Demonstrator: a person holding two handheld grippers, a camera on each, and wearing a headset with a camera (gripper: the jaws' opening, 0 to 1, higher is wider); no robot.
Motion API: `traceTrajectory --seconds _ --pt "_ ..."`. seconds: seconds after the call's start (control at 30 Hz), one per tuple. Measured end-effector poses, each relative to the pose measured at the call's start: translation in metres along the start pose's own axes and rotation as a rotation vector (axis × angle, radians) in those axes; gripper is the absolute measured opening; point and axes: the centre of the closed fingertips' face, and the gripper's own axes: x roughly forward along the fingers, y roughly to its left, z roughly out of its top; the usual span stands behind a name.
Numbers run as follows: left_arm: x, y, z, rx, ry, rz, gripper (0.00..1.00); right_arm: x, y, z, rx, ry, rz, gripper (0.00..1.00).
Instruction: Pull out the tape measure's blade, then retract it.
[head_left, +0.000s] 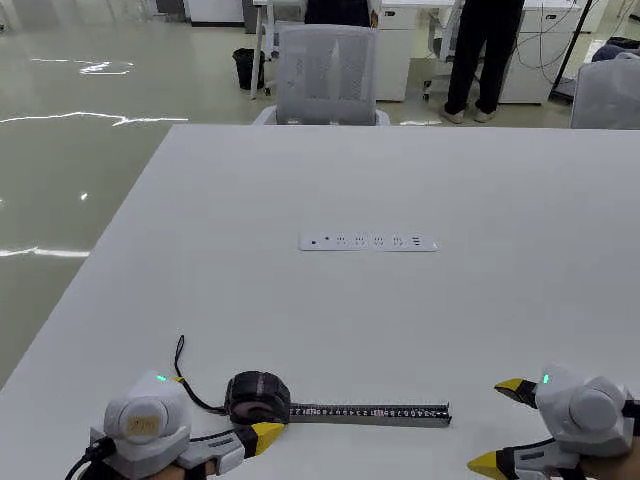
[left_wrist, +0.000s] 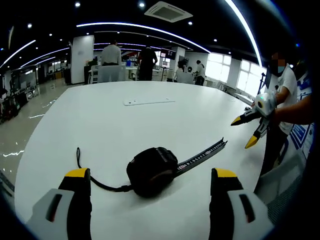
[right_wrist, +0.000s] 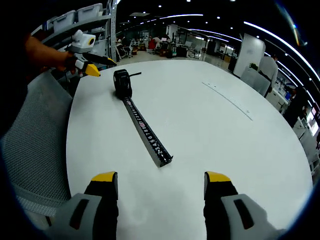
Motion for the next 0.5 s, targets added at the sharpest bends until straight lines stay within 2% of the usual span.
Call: traceTrajectory --seconds 0.2,0.33,0.5 --pt "0.011 0.004 -0.001 -0.022 0.014 0.031 0.99 0.018 -0.007 0.007 -0.044 0.033 0.049 0.64" --pt "0.018 0.0 -0.002 -0.019 0.022 0.052 0.99 0.028 -0.006 0.008 -0.097 0.076 0.084 0.61" --pt "0.023 -0.004 0.0 -0.023 0.013 0.062 0.99 0.035 -0.007 0.012 -0.126 0.097 0.113 0.56"
